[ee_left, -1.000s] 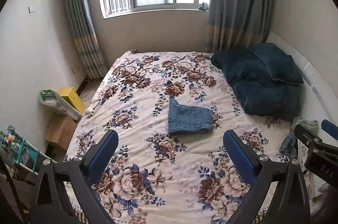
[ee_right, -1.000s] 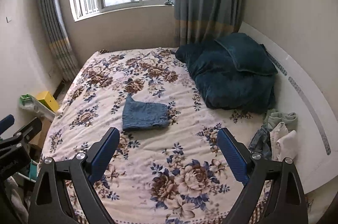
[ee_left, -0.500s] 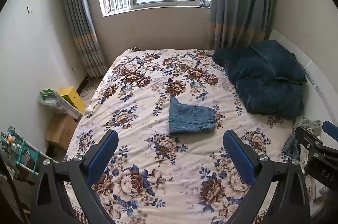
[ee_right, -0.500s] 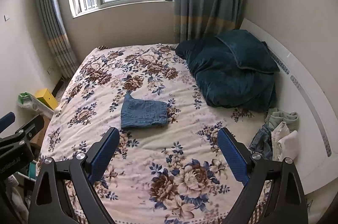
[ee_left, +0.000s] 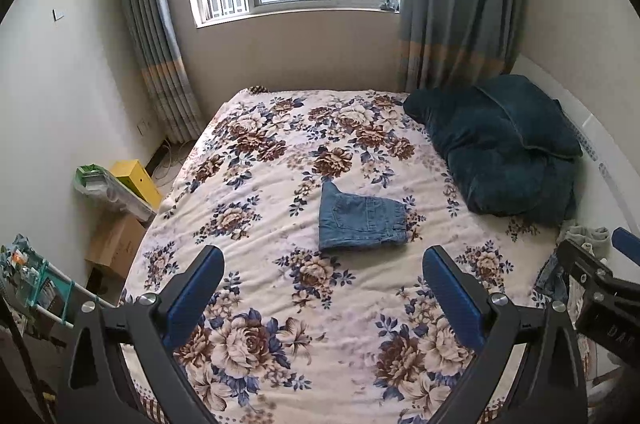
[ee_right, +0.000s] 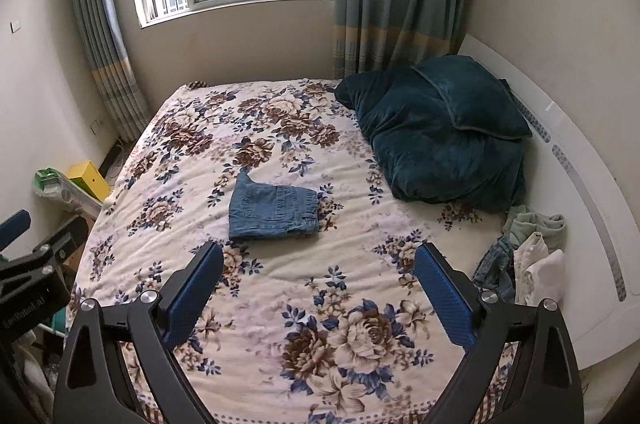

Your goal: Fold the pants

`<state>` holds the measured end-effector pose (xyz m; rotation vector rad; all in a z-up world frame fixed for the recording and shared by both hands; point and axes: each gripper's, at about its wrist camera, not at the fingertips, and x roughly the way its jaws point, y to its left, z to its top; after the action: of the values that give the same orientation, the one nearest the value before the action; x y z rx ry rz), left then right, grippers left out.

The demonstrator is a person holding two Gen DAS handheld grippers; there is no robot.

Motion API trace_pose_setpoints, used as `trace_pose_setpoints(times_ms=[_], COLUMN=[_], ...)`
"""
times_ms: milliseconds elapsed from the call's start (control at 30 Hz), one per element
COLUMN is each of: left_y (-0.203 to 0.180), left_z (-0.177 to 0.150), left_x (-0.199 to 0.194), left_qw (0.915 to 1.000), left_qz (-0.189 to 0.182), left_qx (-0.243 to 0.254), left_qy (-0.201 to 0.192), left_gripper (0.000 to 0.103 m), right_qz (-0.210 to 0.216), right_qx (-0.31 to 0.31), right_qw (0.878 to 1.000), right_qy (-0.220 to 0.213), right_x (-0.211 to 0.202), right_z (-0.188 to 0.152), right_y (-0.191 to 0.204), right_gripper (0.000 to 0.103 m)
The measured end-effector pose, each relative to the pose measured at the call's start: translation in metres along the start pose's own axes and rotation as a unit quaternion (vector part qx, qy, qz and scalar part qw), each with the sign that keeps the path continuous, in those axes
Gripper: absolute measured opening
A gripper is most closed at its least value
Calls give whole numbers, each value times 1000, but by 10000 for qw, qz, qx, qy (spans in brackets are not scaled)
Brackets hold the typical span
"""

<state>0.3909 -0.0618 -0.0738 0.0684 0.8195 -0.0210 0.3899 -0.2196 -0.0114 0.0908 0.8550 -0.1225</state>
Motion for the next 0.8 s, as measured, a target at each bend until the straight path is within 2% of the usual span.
trace_pose_setpoints(times_ms=[800], left_y=[-4], left_z=[0], left_x=[-1], left_qw=[10000], left_qz=[69], left_qx=[10], left_qy=[-28], left_gripper=[102], right_qz=[14], right_qx=[-26], right_qw=[10000], right_qy=[-5], right_x=[3], right_z=[-2], right_y=[2], right_gripper=[98])
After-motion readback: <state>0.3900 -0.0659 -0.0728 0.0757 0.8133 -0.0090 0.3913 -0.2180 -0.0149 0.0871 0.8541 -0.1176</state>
